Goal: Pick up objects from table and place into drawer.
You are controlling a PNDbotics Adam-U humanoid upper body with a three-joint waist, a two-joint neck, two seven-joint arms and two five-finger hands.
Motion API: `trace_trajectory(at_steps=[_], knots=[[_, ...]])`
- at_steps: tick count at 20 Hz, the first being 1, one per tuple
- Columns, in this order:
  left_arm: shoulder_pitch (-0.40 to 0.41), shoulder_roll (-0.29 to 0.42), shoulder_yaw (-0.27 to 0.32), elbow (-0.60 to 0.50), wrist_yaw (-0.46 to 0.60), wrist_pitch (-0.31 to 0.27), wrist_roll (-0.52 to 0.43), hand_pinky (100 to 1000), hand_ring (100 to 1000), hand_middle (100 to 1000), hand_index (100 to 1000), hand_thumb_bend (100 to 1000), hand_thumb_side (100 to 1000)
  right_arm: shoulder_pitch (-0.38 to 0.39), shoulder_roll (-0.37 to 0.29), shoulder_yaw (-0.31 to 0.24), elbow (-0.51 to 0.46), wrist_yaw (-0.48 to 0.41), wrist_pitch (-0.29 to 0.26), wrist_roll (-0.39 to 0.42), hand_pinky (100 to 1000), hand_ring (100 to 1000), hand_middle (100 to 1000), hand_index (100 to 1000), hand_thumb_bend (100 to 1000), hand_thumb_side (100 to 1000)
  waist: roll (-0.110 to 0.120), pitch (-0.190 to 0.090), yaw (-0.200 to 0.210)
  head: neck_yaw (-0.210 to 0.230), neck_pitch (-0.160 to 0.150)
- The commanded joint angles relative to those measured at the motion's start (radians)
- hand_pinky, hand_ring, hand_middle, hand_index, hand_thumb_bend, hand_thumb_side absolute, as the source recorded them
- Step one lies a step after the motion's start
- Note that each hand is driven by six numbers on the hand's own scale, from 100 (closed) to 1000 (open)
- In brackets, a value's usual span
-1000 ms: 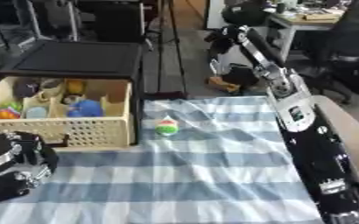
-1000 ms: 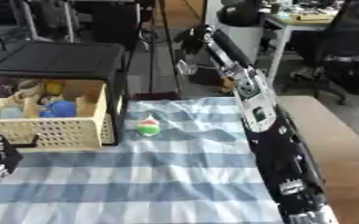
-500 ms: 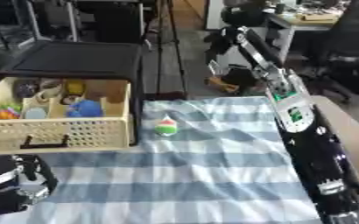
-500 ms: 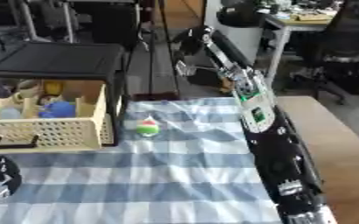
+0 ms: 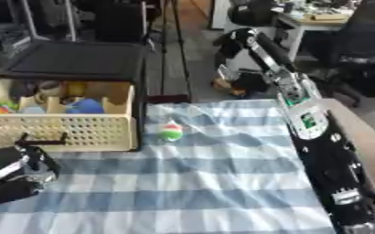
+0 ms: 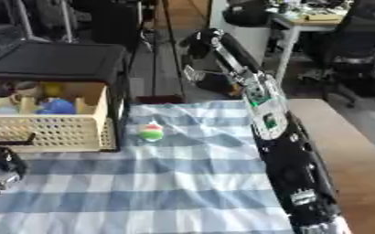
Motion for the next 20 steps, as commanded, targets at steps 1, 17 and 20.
trace_trajectory(at_steps=[1,17,20], knots=[[-0.044,0.008,0.015,0.019,-0.014,-0.004,0.013,658,696,730,775,137,1000,-0.028,-0.013,-0.007,-0.012,-0.003,-0.004,0.006,571,570,540,738,100,302,0.003,-0.008,-0.007,0.004,-0.007],[-0.162,-0.008,0.081,0.236,-0.043,0.014,0.066,634,646,673,754,127,1000,-0.060,0.003,0.006,-0.009,-0.005,-0.025,0.023,572,570,539,740,100,289,0.002,0.033,-0.091,0.028,-0.044],[-0.183,-0.011,0.098,0.272,-0.051,0.026,0.098,624,627,652,747,125,1000,-0.067,0.003,0.007,-0.009,-0.007,-0.029,0.028,572,570,538,740,100,287,0.003,0.047,-0.112,0.031,-0.056]])
